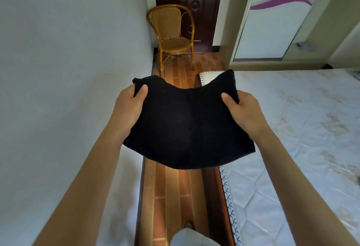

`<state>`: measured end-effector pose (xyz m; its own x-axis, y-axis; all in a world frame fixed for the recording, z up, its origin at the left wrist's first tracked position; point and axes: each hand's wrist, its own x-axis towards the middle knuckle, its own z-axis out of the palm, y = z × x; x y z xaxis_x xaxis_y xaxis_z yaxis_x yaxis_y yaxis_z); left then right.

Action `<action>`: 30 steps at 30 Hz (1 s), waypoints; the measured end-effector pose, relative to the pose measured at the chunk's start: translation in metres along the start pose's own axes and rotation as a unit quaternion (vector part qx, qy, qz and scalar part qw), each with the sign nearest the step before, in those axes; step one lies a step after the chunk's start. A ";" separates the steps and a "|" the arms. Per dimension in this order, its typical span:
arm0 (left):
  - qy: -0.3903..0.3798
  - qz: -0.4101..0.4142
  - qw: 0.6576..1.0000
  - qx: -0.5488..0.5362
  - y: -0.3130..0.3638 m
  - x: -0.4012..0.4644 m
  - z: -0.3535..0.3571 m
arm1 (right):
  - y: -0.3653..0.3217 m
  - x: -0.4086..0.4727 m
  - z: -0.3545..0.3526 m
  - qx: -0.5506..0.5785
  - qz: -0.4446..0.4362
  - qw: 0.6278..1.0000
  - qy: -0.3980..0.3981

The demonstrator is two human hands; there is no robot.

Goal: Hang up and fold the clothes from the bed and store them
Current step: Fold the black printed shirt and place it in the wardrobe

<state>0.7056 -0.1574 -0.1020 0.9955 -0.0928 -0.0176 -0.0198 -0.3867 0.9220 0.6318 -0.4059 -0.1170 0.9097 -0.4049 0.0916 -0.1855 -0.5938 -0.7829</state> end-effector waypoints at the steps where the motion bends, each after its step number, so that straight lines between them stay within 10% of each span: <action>1: 0.008 0.001 1.000 0.000 0.007 0.019 0.007 | 0.001 0.023 -0.003 0.000 -0.002 1.000 0.004; 30: 0.004 0.034 0.999 0.002 0.040 0.550 0.096 | -0.003 0.549 0.098 0.050 0.034 0.998 -0.008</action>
<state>1.2432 -0.3120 -0.1115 0.9926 -0.1118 0.0472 -0.0869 -0.3830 0.9196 1.1681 -0.5584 -0.1242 0.9024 -0.4300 0.0271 -0.2097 -0.4933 -0.8442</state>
